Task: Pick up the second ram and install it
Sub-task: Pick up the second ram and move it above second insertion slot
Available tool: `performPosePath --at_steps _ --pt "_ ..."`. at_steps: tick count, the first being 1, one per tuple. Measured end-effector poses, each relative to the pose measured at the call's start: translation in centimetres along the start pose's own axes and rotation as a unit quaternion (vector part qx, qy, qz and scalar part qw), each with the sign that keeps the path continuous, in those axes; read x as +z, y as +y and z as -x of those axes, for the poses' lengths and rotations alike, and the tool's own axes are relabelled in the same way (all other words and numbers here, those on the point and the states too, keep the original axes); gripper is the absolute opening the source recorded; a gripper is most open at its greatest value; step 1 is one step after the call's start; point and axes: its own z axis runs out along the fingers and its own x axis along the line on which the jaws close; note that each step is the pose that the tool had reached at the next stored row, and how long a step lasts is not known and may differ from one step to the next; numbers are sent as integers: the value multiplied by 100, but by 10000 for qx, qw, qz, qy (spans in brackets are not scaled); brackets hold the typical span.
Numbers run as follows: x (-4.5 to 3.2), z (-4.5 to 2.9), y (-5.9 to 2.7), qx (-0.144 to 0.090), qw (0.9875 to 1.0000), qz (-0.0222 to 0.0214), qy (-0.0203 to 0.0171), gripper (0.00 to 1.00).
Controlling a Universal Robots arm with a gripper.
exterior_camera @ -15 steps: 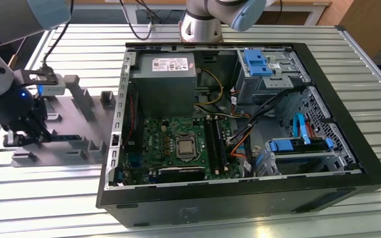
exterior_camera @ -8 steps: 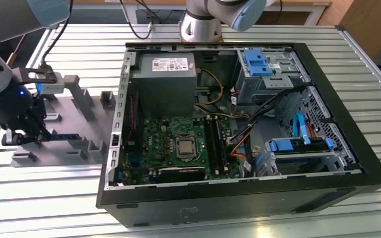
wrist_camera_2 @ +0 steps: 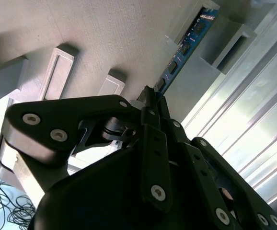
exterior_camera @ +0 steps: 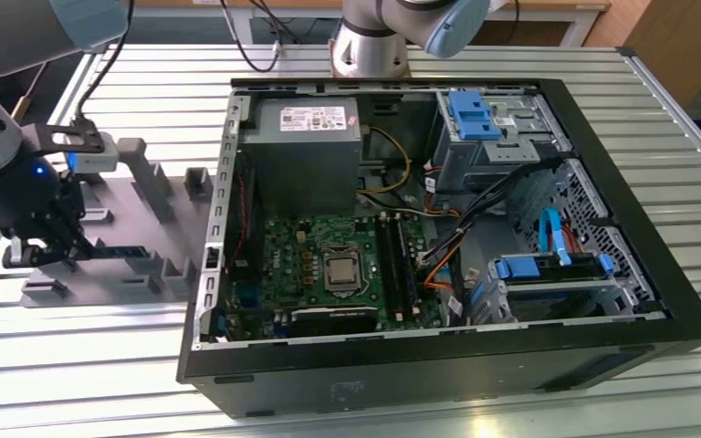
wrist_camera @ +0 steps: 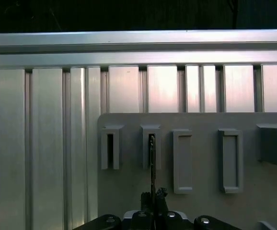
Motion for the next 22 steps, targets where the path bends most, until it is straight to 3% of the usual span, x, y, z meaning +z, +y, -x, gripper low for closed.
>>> performPosePath --at_steps 8,22 --pt "-148 3 -2 0 10000 -3 -3 14" --pt "-574 12 -4 0 10000 -4 -4 14"
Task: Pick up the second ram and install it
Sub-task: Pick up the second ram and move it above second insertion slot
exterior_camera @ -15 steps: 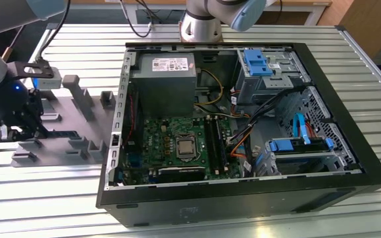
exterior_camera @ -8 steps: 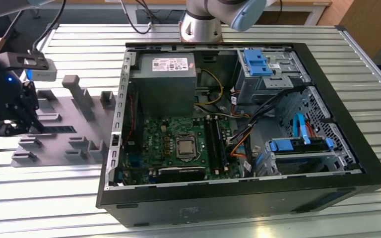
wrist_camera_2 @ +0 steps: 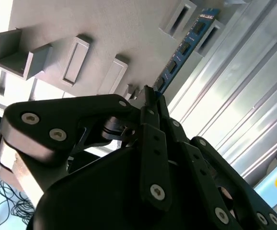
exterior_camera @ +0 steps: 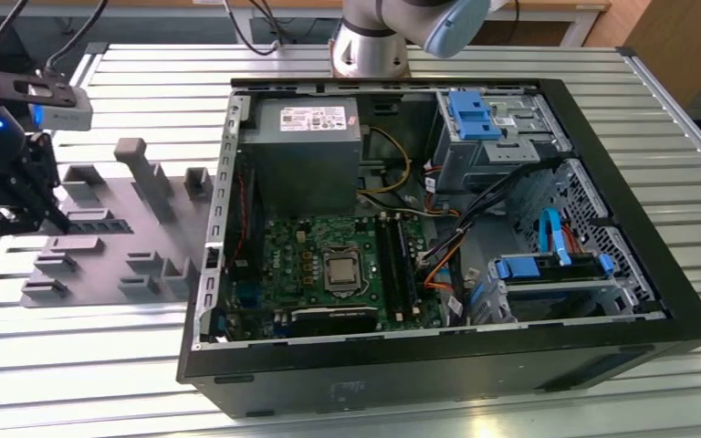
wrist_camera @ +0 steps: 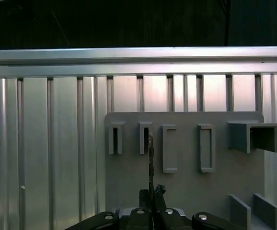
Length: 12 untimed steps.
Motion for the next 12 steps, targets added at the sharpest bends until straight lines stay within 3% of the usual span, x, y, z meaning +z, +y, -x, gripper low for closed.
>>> performPosePath --at_steps 12 --pt "-270 6 -2 0 10000 0 0 14"
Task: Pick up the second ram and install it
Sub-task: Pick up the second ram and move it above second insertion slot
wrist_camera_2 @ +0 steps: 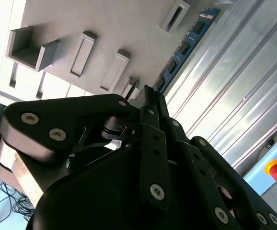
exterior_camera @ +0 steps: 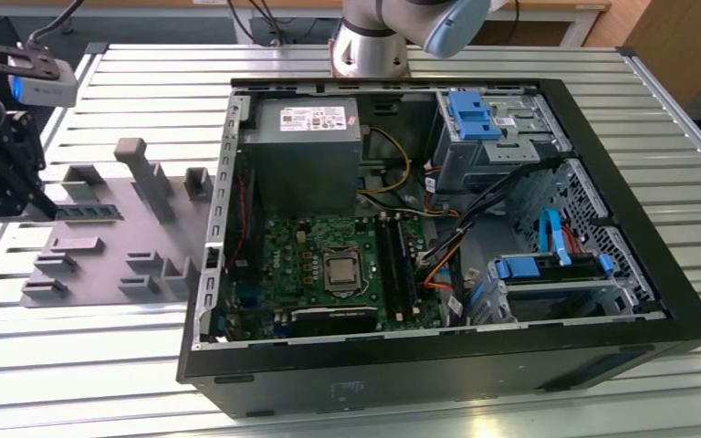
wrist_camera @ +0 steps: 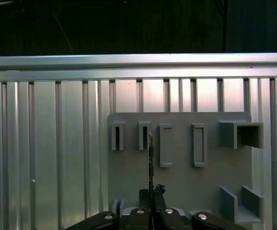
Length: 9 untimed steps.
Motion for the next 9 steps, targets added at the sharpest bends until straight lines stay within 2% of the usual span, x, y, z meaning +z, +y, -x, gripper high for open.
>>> performPosePath --at_steps 9 --pt "-209 4 -2 -1 10000 0 0 14"
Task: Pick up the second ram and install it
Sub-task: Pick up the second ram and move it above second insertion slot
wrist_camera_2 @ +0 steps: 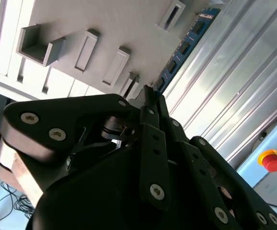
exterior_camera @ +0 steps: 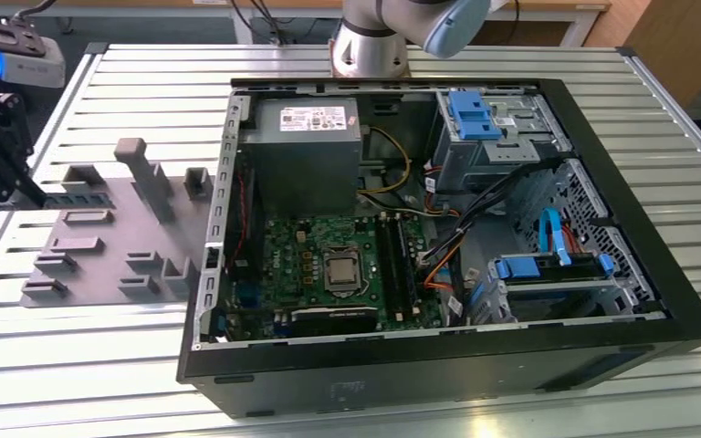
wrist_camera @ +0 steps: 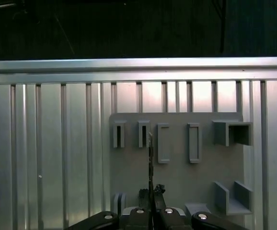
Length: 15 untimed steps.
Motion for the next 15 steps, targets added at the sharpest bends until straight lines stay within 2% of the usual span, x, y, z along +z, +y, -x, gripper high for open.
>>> performPosePath --at_steps 15 --pt "-419 14 -3 0 10000 -2 -1 14"
